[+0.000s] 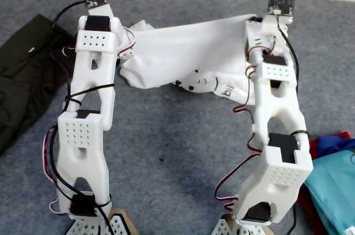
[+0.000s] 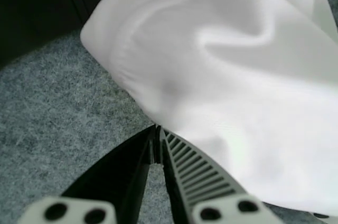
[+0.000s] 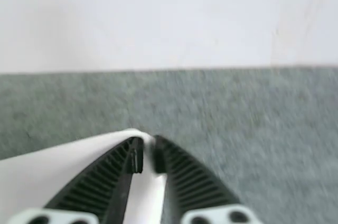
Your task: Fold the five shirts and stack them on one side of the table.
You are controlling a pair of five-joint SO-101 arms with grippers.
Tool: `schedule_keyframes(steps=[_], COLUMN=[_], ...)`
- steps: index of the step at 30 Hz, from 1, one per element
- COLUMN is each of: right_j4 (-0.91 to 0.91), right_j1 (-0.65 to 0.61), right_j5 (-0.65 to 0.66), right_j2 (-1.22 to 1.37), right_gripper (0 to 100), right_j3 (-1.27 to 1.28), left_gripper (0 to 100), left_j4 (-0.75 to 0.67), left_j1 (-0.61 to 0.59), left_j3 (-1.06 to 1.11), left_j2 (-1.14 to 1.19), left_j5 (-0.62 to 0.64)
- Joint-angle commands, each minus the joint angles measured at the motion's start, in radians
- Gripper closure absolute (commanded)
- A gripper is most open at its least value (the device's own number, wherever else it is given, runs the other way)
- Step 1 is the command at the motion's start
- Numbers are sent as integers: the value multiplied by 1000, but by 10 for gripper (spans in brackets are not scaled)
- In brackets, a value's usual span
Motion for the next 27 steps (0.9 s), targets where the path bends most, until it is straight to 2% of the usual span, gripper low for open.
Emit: schedule_keyframes(steps=[1, 5, 10, 14, 21, 27], right_j4=[209, 357, 595, 750, 665, 464], right_j1=[16, -16, -16, -48, -110, -113], right_j5=[32, 224, 236, 236, 236, 235], right_j2=[-42, -45, -91, -203, -613, -932], right_gripper=[739, 706, 706, 706, 706, 706], right_j3=[-117, -189, -266, -194, 236, 704], left_gripper=[989, 989, 989, 989, 990, 990], left_j4=[15, 49, 78, 135, 195, 189], left_j1=[15, 15, 18, 41, 56, 84], left_j3=[-13, -15, -15, -16, 8, 142], left_j2=[-18, -18, -18, -22, -114, -125], left_j5=[8, 9, 9, 9, 2, 0])
